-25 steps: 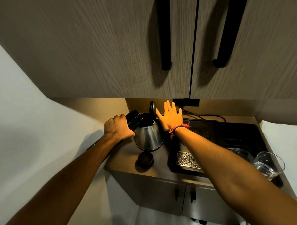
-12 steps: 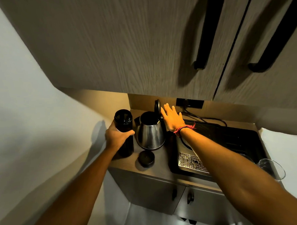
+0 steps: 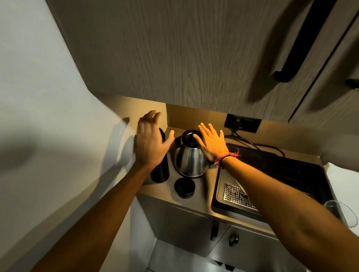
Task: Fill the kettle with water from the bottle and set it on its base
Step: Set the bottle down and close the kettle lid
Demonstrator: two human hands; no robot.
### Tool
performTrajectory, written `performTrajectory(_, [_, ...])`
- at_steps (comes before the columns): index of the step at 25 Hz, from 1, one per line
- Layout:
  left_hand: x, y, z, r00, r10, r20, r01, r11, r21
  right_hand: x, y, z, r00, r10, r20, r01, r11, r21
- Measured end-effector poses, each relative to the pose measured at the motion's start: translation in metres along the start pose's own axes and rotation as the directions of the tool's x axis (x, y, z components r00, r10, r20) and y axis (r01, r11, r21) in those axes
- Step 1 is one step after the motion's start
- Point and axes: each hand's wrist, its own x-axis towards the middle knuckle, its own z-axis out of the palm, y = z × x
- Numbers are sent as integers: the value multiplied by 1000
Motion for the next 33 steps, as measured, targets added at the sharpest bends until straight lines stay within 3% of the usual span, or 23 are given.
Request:
performTrajectory(2, [10,30,15,949,270,162,-284,956,74,-6,4,3,996,-88,-32,88,996,-10])
performTrajectory(3, [8,45,28,911,306,275,-335,940,65,-9,4,5,994,-105,-39,105,994,-21])
performTrajectory(5, [1,63,52,840,145,522,-208,976,64,-10,4,5,995,-95,-24,94,995,-39])
performTrajectory(7, [-5,61,70,693,-100,714,-1,990,139,-7,5,3,997,-80,10,81,995,-55])
performTrajectory(9, [-11,52,80,634,-170,755,6,977,215,-4,6,2,995,-88,38,91,993,-79])
performTrajectory(14, [-7,50,74,601,-161,783,-92,959,267,-6,-1,0,996,-65,69,74,987,-142])
performTrajectory(15, [-2,50,68,599,-150,787,-133,950,282,-10,-2,0,997,-68,28,71,986,-153])
performTrajectory(17, [5,48,54,672,-70,737,-241,920,308,-27,-7,6,978,-140,-152,105,970,-219])
performTrajectory(19, [12,46,38,762,76,644,-345,888,303,-48,-11,27,888,-331,-318,230,920,-317])
performTrajectory(20, [16,46,31,792,140,594,-384,871,306,-60,-14,41,847,-437,-303,331,879,-344])
performTrajectory(22, [19,43,17,832,187,523,-409,842,350,-80,-25,69,839,-544,-17,508,794,-335])
performTrajectory(24, [22,36,6,849,169,501,-392,836,383,-92,-36,91,860,-421,290,503,798,-332])
performTrajectory(26, [22,25,-5,868,131,479,-346,851,395,-95,-44,103,878,-298,375,421,853,-308])
performTrajectory(28, [21,9,-15,902,50,429,-231,895,381,-89,-51,95,908,-312,281,375,903,-209])
performTrajectory(31, [10,-19,-28,928,-132,349,27,956,292,-60,-70,49,957,-257,-137,276,950,148])
performTrajectory(33, [-4,-33,-34,924,-168,343,93,970,222,-35,-86,11,923,-117,-366,258,895,363])
